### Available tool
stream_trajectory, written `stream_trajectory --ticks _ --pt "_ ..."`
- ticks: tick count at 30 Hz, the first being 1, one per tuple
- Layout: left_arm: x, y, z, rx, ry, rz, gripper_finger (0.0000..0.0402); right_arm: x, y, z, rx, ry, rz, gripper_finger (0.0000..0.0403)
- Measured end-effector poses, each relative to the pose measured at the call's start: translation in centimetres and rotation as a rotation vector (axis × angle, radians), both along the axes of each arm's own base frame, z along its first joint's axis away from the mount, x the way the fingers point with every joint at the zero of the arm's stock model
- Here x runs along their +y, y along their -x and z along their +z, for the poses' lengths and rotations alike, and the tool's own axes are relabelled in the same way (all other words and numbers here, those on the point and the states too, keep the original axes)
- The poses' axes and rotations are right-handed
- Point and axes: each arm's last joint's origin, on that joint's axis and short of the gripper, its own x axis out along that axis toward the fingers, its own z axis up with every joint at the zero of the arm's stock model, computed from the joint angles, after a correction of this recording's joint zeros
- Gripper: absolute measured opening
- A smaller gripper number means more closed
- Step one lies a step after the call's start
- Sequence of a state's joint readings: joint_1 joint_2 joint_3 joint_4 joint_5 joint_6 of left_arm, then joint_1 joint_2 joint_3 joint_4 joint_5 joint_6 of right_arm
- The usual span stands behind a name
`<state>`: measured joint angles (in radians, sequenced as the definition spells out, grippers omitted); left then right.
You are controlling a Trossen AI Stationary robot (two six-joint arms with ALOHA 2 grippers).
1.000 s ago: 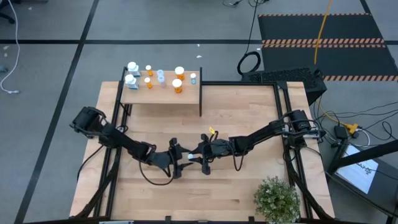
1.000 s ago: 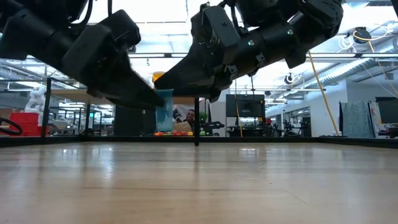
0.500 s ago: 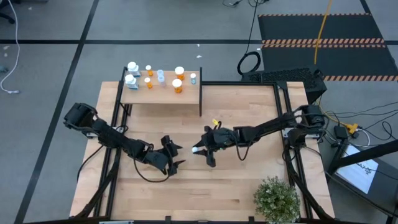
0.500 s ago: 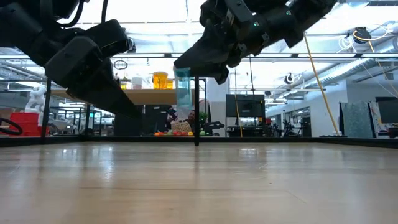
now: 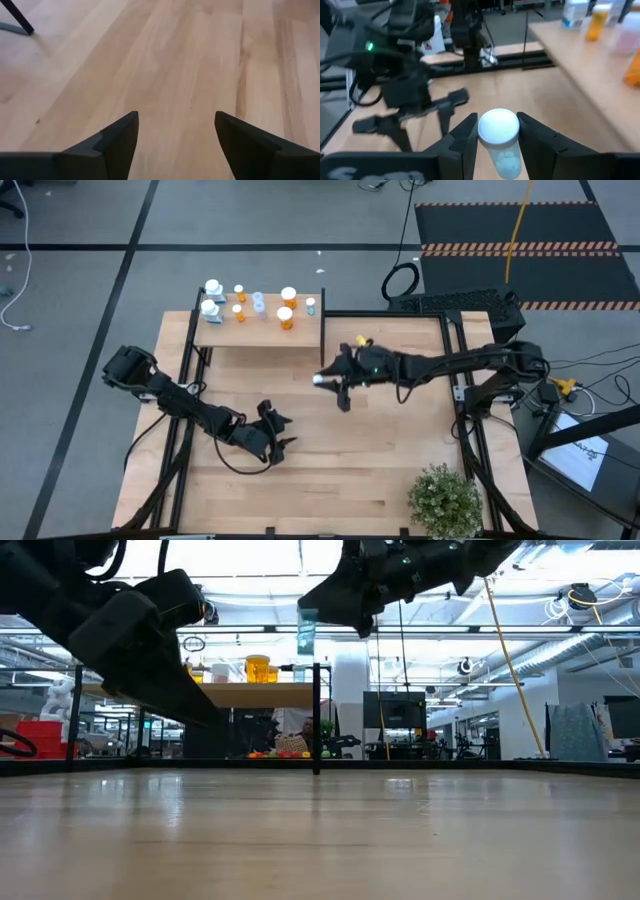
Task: Pick and place medicine bottles onto shelf by color
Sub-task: Put the blue pill bottle on the shelf aligned with the other blue pill bottle
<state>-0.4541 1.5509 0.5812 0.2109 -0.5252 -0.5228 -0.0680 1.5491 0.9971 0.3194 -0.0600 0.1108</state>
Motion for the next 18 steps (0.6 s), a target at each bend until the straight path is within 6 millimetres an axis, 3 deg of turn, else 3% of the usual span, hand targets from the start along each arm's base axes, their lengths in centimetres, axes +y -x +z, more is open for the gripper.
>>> stream_trajectory --ticks 14,18 --pt "-0.1 0.1 0.0 -0.003 -0.025 -0.005 0.0243 -6.7 -0.5 6.8 -0.066 0.086 -0.068 0.0119" --pt "-0.1 0.0 0.0 -0.009 -0.007 0.009 0.0243 -9.0 0.1 7.6 -0.075 0.108 -0.132 0.0119"
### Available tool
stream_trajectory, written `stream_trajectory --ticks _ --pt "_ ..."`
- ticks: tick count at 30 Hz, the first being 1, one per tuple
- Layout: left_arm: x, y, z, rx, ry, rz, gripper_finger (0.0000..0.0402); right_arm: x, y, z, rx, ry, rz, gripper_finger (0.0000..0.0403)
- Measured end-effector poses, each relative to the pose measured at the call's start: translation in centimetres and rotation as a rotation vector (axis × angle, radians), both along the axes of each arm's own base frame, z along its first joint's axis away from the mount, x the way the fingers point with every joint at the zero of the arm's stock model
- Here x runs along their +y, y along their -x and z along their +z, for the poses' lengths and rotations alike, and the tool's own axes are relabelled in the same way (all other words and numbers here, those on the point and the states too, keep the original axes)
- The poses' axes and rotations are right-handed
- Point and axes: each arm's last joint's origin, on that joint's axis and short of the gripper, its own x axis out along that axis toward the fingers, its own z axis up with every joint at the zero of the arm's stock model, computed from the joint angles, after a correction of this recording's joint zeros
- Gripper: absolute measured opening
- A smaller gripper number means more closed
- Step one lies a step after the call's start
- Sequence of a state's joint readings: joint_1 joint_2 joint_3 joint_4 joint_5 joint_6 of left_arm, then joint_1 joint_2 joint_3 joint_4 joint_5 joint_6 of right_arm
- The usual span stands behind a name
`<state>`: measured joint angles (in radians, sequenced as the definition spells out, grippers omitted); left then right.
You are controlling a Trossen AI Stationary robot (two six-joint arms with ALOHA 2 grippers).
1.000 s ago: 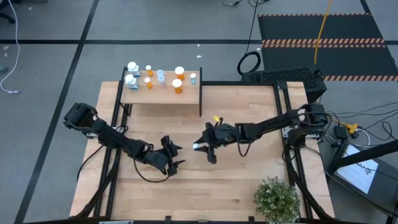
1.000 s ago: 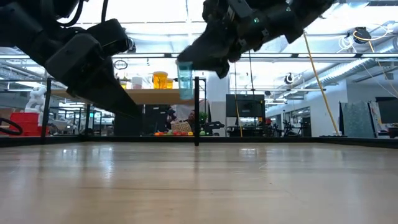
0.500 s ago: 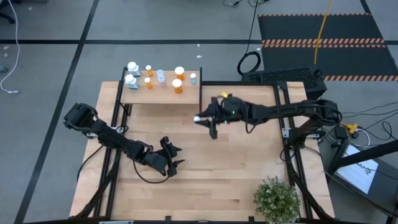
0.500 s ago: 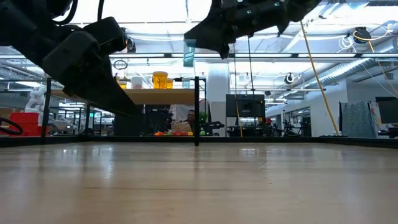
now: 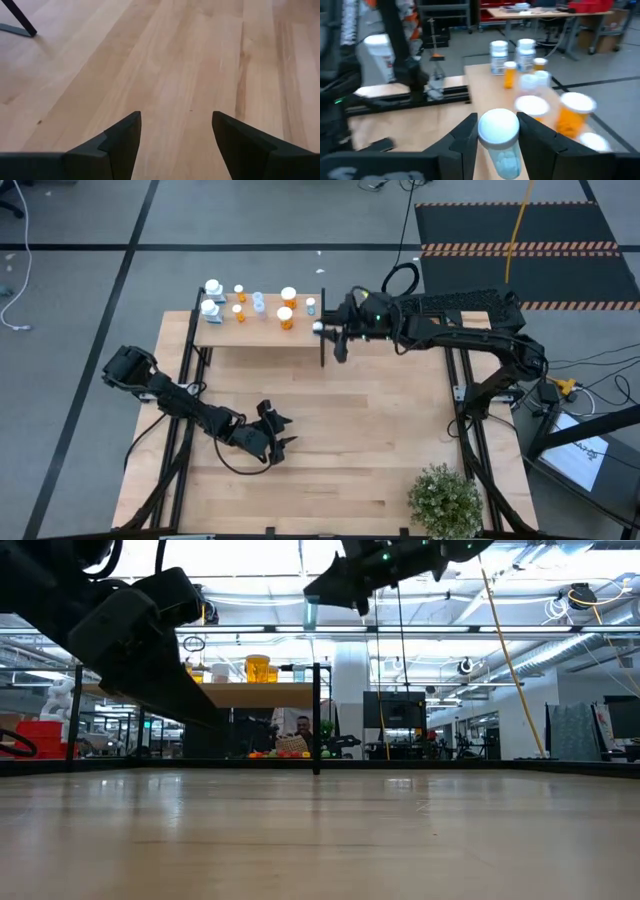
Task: Pick and place medicine bottles onto shelf by color
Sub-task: Put the blue pill bottle on the shelf aligned with the other blue pill bottle
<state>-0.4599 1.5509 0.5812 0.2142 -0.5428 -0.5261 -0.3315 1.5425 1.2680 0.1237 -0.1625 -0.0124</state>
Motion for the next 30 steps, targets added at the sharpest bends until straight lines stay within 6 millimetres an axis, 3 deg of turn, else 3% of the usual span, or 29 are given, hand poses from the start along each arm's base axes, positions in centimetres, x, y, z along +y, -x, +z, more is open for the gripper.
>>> stream_trajectory --ticks 6,15,19,30 --pt "0.1 -0.3 0.2 -0.027 -0.019 -0.008 0.0243 -3.0 0.7 -0.3 -0.019 -0.066 -0.026 0.0119" --pt "-0.3 -0.1 0.3 -0.031 -0.015 -0.021 0.0243 -4.7 -1.2 -3.5 -0.008 -0.105 -0.029 0.0119" --pt "-0.2 -0.1 0.3 -0.017 -0.074 -0.060 0.0243 -5.1 -1.4 -3.7 -0.026 -0.117 -0.037 0.0119" --pt "3.3 -1.5 0.3 0.028 -0.235 -0.048 0.0243 -6.3 -1.0 -2.6 -0.098 -0.093 -0.070 0.0119"
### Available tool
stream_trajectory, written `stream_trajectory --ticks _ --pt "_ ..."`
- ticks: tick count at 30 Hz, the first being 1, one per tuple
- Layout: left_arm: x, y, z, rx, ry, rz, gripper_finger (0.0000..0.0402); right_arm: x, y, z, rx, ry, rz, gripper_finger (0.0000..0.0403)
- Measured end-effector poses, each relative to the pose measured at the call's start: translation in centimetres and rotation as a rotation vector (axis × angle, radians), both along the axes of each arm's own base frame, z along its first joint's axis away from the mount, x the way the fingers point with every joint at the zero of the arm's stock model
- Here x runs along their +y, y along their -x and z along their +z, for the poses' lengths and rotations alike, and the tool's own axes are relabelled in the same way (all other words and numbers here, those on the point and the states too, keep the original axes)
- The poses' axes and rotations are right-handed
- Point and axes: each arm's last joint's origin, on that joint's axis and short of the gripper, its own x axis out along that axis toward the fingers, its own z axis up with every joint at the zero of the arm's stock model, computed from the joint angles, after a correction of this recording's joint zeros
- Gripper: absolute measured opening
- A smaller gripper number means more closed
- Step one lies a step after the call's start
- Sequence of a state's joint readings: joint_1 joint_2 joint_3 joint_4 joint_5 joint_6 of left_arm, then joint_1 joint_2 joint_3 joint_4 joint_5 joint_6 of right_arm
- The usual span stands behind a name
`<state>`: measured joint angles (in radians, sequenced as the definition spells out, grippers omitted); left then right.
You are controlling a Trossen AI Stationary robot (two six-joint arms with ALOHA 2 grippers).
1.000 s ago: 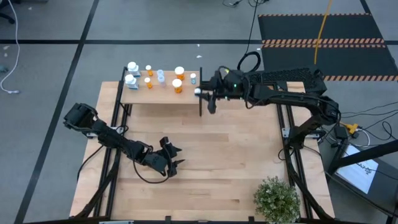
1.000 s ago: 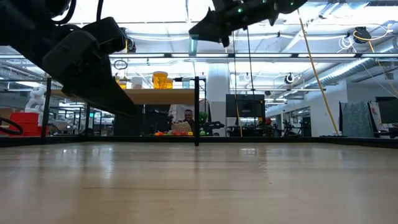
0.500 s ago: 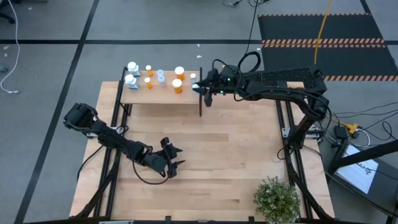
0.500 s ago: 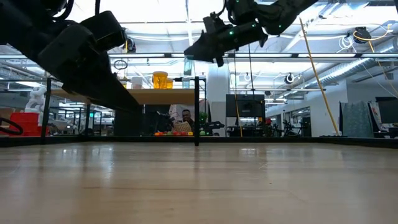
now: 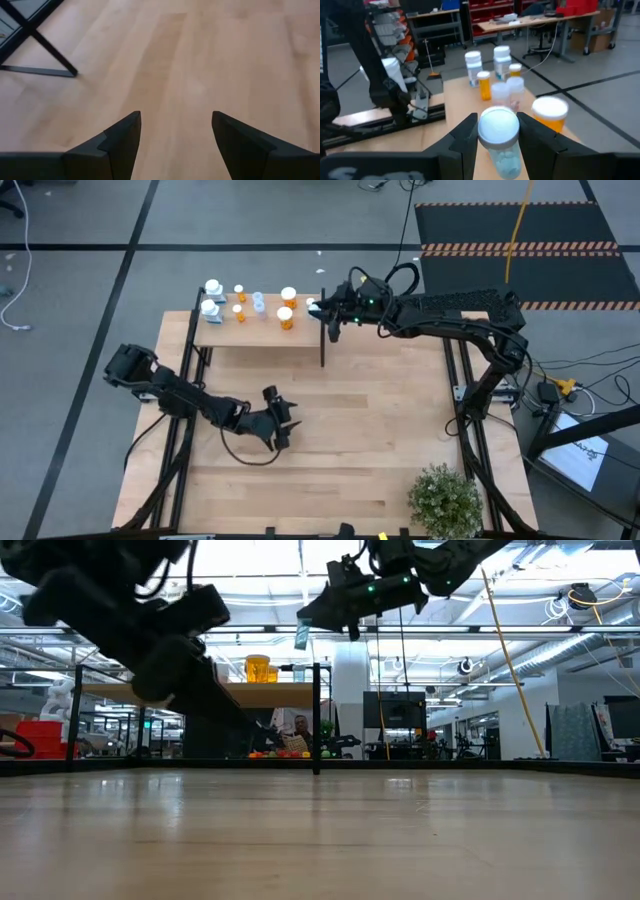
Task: Pick and place medicine bottles onto shelf by color
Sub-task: Put the blue pill bottle on the shelf aligned with the other blue pill bottle
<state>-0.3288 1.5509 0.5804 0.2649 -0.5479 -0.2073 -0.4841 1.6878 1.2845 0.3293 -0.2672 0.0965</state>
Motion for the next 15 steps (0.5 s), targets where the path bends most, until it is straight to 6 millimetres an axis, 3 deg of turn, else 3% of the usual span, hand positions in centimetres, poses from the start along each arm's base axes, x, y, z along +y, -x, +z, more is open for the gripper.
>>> stream_trajectory --ticks 6,15 --pt "1.9 -0.5 0.0 0.014 0.008 0.030 0.0243 -0.4 0.1 0.6 -0.004 0.006 -0.008 0.0119" --pt "3.5 -1.0 0.3 -0.017 0.009 0.066 0.0243 -1.1 -1.9 -3.2 0.071 -0.067 0.020 0.0119"
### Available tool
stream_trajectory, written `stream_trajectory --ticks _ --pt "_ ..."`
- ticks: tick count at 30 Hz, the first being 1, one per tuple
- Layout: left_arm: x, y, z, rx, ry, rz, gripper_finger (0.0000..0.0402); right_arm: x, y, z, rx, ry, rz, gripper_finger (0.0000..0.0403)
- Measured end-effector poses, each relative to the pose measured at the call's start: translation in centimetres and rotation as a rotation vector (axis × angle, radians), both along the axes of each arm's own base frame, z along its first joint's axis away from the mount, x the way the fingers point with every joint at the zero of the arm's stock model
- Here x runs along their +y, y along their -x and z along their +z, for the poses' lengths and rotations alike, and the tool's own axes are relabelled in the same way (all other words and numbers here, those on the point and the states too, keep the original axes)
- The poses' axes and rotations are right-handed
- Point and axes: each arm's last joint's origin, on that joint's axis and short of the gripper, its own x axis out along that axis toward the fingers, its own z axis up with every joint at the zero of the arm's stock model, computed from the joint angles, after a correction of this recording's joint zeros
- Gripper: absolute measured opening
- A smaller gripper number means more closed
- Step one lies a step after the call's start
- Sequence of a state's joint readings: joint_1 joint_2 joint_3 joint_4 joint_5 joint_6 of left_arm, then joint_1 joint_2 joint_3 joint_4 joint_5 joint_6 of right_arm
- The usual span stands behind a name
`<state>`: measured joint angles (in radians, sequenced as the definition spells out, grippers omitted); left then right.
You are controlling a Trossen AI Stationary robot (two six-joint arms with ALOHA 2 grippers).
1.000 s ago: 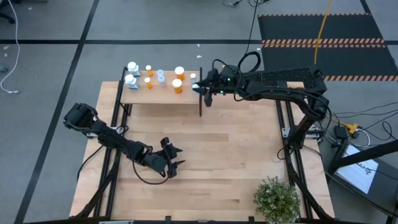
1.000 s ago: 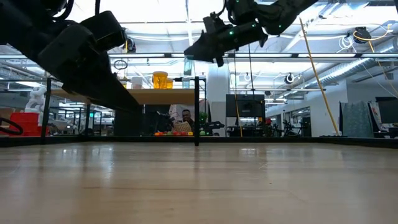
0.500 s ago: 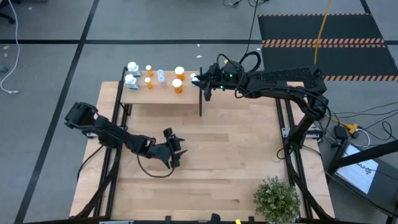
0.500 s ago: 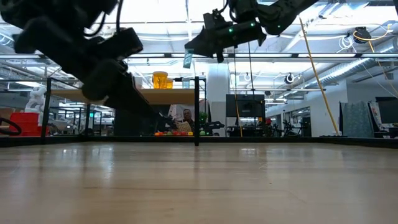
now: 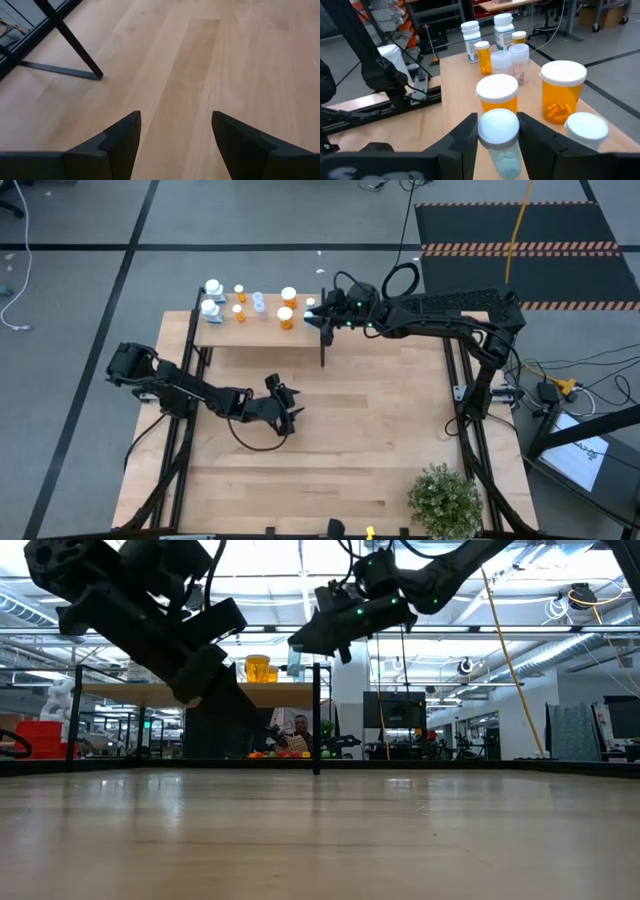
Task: Pick and place medicine bottles onto shelf by color
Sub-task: Put the blue pill bottle on the shelf aligned with the other blue pill bottle
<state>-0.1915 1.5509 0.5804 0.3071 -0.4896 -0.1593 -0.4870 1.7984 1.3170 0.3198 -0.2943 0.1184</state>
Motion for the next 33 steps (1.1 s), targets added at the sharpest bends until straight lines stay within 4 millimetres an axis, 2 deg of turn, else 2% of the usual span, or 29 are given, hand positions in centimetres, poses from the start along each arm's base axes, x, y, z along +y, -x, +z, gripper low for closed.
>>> stream_trajectory --ticks 9,20,33 --pt "0.0 0.0 0.0 0.001 -0.013 -0.010 0.0243 -0.6 0.4 -0.3 0.030 -0.005 -0.016 0.0119" --pt "0.0 0.0 0.0 0.005 -0.002 -0.025 0.0243 -0.7 -0.1 -1.5 0.059 -0.024 -0.014 0.0119" --pt "0.0 0.0 0.0 0.006 -0.001 -0.026 0.0243 -0.7 -0.1 -1.6 0.070 -0.026 -0.012 0.0122"
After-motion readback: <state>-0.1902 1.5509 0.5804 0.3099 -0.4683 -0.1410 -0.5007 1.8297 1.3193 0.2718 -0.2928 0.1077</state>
